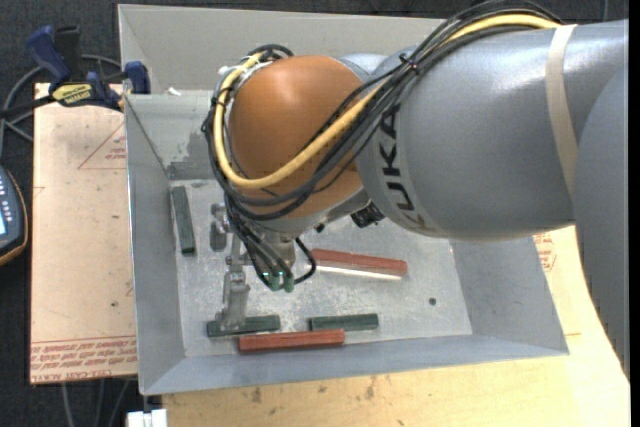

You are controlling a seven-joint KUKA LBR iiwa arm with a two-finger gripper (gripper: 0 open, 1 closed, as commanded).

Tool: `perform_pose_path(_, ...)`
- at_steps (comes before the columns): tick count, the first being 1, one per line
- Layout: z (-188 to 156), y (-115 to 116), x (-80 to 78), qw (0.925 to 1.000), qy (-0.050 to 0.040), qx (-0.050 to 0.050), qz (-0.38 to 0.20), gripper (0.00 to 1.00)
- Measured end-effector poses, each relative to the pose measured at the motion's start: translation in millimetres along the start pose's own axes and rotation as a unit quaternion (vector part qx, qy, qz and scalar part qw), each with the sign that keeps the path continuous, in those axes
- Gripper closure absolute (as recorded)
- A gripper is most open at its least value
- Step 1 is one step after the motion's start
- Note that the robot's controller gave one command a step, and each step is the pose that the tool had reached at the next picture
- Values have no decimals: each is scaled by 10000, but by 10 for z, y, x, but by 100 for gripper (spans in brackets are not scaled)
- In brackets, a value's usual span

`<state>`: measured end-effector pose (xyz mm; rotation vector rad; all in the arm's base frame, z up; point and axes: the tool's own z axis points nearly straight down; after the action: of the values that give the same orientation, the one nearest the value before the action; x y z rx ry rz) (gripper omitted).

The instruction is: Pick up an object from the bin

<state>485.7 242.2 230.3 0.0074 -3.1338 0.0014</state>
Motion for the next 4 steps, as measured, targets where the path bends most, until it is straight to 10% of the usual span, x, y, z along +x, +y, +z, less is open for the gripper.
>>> perform_pose_path(1, -42, -16, -22, 10000, -38, -9, 25, 100)
perform_pose_path(2, 568, -149, -279, 9903, -21, 0, 1390, 100)
perform_pose_path(3, 548, -138, -282, 9903, -35, -13, 1392, 0)
perform_pose_path(4, -481, -358, 40, 9989, -75, -22, 467, 0)
